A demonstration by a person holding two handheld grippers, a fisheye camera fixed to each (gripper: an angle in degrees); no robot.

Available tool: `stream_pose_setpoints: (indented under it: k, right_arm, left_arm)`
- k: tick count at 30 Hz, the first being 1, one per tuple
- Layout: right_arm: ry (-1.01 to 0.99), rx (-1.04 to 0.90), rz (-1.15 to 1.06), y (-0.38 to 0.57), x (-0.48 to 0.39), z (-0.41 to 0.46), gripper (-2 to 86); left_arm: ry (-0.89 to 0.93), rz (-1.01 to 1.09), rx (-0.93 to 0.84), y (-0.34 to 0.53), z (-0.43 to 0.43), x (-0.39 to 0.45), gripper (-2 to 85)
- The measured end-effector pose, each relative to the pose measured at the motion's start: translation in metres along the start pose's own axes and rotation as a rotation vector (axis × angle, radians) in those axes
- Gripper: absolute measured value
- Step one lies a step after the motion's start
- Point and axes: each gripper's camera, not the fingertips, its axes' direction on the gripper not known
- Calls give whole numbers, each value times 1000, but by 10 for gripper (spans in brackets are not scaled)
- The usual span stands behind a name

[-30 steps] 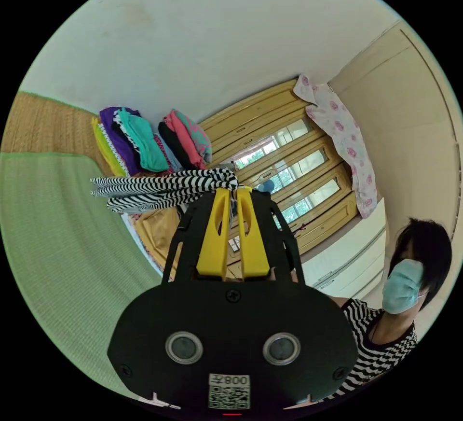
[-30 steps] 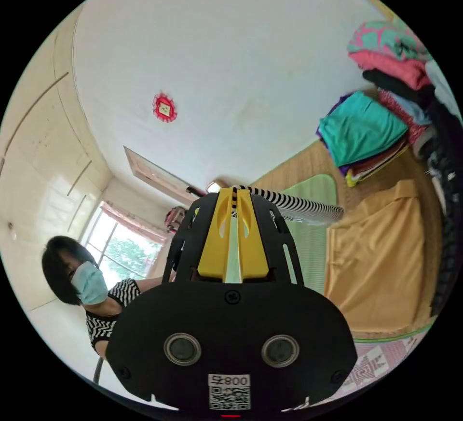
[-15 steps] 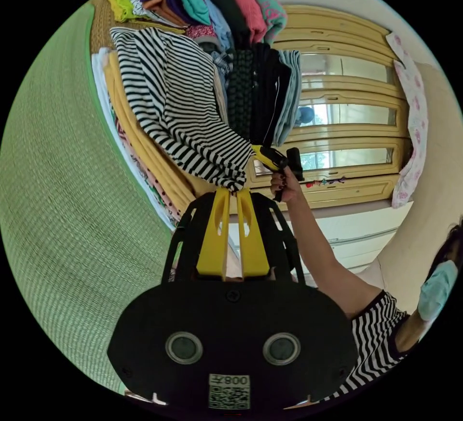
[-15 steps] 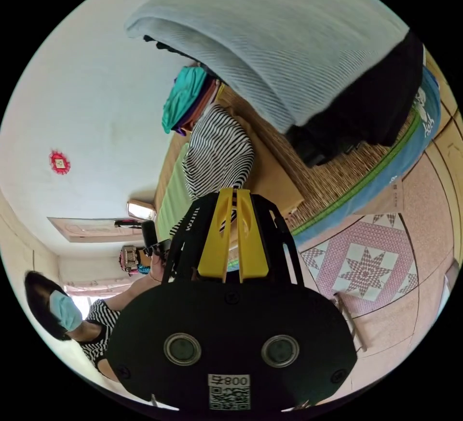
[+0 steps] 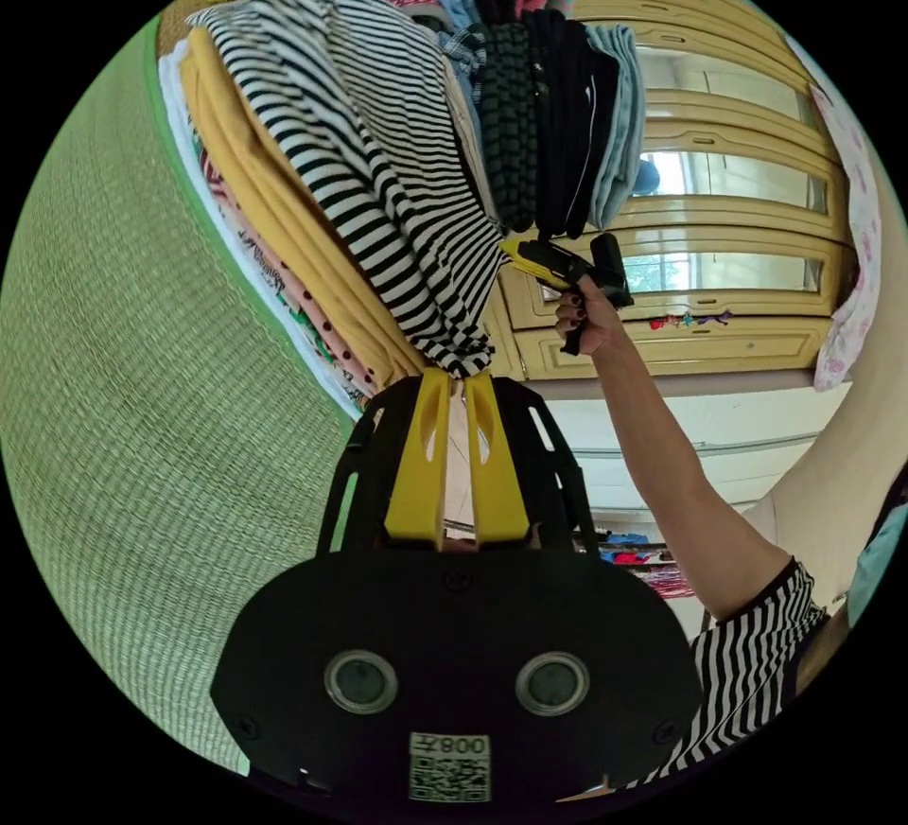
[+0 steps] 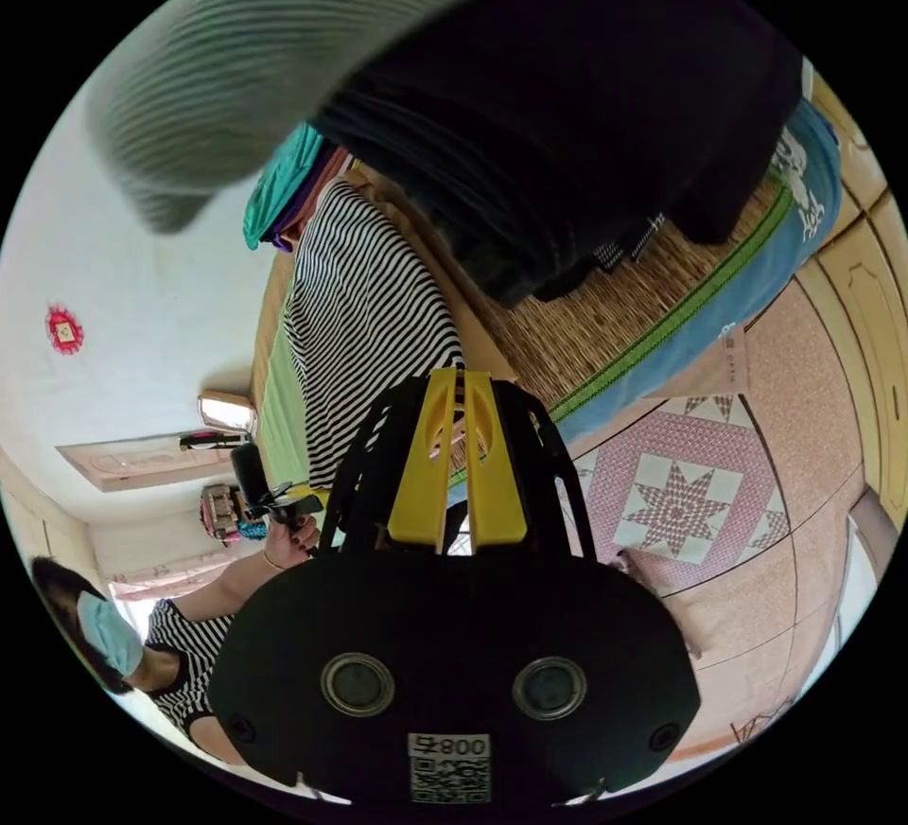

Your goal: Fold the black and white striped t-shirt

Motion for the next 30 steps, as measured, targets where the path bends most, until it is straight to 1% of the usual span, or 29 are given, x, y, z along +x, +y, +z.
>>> stream_pose_setpoints:
  k: [4, 8, 9, 11, 12, 14, 15, 17, 18, 20, 22, 25, 27, 28, 30]
  right_arm:
    - [-45, 48, 33, 18, 18, 10, 8]
    - [-9, 182, 49, 57, 24, 0, 3]
    - [-9, 204, 41, 64, 22, -1, 3]
    - [-30, 301, -61, 101, -5, 0, 2]
    - [-36, 317, -94, 111, -15, 4, 2]
    - [-28, 296, -237, 143, -63, 36, 1]
    - [-19, 289, -273, 150, -75, 47, 1]
    - [44, 237, -365, 168, -112, 96, 1]
    - [61, 218, -383, 171, -118, 109, 1]
    - [160, 125, -407, 175, -128, 163, 0]
    - [250, 82, -410, 179, -127, 195, 0]
    - [271, 121, -422, 194, -133, 207, 0]
    - [250, 193, -470, 212, -147, 202, 0]
    - [248, 232, -499, 224, -155, 204, 0]
    - [262, 219, -535, 233, -160, 225, 0]
  left_arm:
    - [14, 9, -12, -13, 2, -6, 27]
    - [20, 35, -19, -15, -7, -8, 20]
    - [22, 40, -15, -14, -9, -7, 18]
    - [31, 82, 20, -14, -21, -3, 12]
    - [25, 91, 33, -15, -24, -1, 10]
    - [-3, 140, 82, -24, -34, 7, 5]
    - [-15, 146, 87, -27, -35, 8, 4]
    - [-64, 143, 88, -43, -32, 8, 3]
    - [-72, 137, 86, -47, -30, 7, 3]
    - [-113, 97, 5, -59, -15, -3, 2]
    - [-131, 60, -13, -61, -10, -9, 1]
    - [-54, 90, 38, -57, -17, -4, 1]
    - [-86, 115, 41, -57, -17, 0, 1]
    - [-109, 114, 16, -59, -14, -1, 1]
    - [-139, 100, -23, -60, -8, -6, 1]
